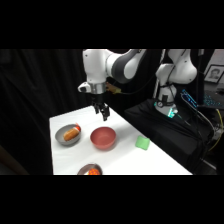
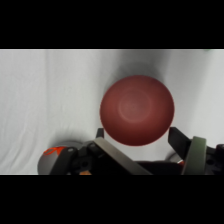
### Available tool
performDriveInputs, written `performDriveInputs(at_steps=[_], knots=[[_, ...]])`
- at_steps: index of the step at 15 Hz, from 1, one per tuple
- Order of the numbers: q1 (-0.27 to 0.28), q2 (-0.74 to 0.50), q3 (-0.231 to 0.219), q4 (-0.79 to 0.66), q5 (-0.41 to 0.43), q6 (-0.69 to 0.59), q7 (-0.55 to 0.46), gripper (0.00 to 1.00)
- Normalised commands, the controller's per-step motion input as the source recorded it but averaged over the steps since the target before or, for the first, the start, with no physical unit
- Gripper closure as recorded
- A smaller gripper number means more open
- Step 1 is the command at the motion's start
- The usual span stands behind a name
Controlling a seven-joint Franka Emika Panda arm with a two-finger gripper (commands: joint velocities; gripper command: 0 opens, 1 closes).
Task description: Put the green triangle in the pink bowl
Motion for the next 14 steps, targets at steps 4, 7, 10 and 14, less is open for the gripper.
performDriveInputs(at_steps=[4, 7, 10, 14], knots=[[-0.017, -0.07, 0.038, -0.03, 0.009, -0.01, 0.06, 0.0], [0.009, -0.25, 0.045, -0.17, 0.02, -0.02, 0.13, 0.0], [0.02, -0.35, 0.046, -0.28, 0.05, -0.01, 0.11, 0.0], [0.035, -0.37, 0.039, -0.3, 0.038, -0.01, 0.12, 0.0]])
